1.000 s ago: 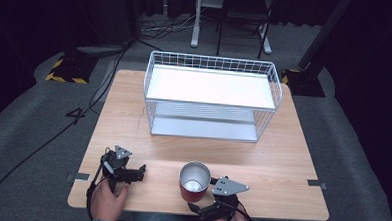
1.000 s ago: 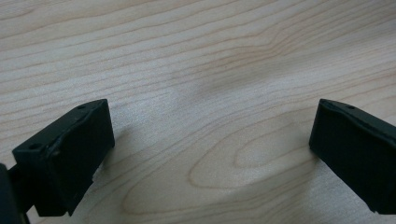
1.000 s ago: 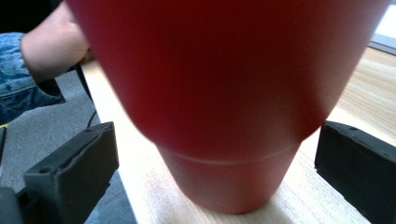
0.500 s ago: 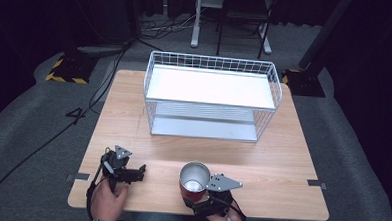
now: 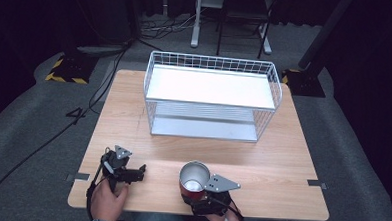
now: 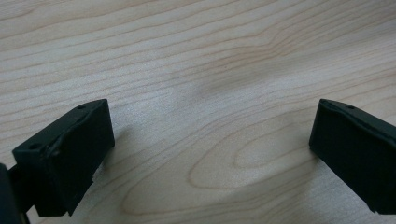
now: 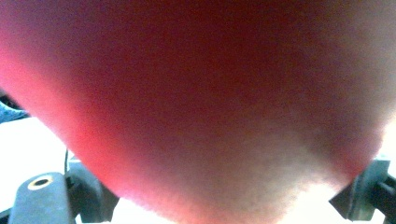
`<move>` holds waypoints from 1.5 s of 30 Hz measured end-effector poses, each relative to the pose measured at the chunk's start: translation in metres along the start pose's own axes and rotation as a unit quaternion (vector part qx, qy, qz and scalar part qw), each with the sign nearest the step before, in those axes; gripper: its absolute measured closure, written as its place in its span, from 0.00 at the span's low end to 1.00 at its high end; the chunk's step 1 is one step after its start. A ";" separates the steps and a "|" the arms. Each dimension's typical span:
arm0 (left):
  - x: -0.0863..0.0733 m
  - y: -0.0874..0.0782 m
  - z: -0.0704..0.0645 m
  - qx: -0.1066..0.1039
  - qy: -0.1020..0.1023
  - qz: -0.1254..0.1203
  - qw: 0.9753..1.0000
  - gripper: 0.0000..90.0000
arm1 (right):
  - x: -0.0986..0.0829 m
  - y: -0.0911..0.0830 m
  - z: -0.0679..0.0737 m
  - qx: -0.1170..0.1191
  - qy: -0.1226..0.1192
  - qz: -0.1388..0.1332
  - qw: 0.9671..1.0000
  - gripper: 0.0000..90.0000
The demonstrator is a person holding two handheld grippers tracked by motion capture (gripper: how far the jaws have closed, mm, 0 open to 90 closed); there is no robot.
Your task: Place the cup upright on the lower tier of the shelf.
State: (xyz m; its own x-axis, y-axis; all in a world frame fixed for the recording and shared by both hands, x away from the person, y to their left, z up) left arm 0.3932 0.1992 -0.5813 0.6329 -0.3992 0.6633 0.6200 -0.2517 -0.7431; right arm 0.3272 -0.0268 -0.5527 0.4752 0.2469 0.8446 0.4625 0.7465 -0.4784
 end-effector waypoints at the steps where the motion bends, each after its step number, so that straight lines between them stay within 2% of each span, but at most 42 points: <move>1: 0.000 0.000 0.000 0.000 0.000 0.000 1.000 0.00 | 0.000 0.000 0.000 -0.002 -0.003 -0.001 1.000 0.17; 14: 0.000 0.000 0.000 0.000 0.000 0.000 1.000 0.00 | 0.002 -0.001 0.001 -0.012 -0.028 -0.003 1.000 0.19; 18: 0.000 0.000 0.000 0.000 0.000 0.000 1.000 0.00 | 0.008 -0.004 0.005 -0.014 -0.051 -0.014 0.998 0.19; 22: 0.000 0.000 0.000 0.000 0.000 0.000 1.000 0.00 | 0.015 -0.005 0.012 -0.008 -0.068 -0.013 0.998 0.19; 30: 0.000 0.000 0.000 0.000 0.000 0.000 1.000 0.00 | 0.033 0.001 0.014 0.002 -0.060 -0.009 0.998 0.19; 35: 0.000 0.000 0.000 0.000 0.000 0.000 1.000 0.00 | 0.048 0.006 0.005 -0.001 -0.051 -0.006 0.999 0.19; 42: 0.000 0.000 0.000 0.000 0.000 0.000 1.000 0.00 | 0.067 0.013 -0.019 -0.012 -0.031 -0.004 0.999 0.19; 45: 0.000 0.000 0.000 0.000 0.000 0.000 1.000 0.00 | 0.077 0.016 -0.030 -0.022 -0.033 -0.004 0.999 0.19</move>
State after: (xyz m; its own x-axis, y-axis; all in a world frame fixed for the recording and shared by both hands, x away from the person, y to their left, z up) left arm 0.3932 0.1992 -0.5813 0.6329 -0.3992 0.6634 0.6200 -0.2518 -0.7431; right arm 0.3940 -0.0145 -0.5026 0.4210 0.2821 0.8621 0.4998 0.7209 -0.4800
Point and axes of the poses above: each handheld gripper's, and its own axes: y roughly forward along the jaws, x roughly out of its top, z roughly to its left, the point moved 10 cm from there along y, roughly forward along the jaws, and after that the axes turned 10 degrees about y, right-handed, at the moved point
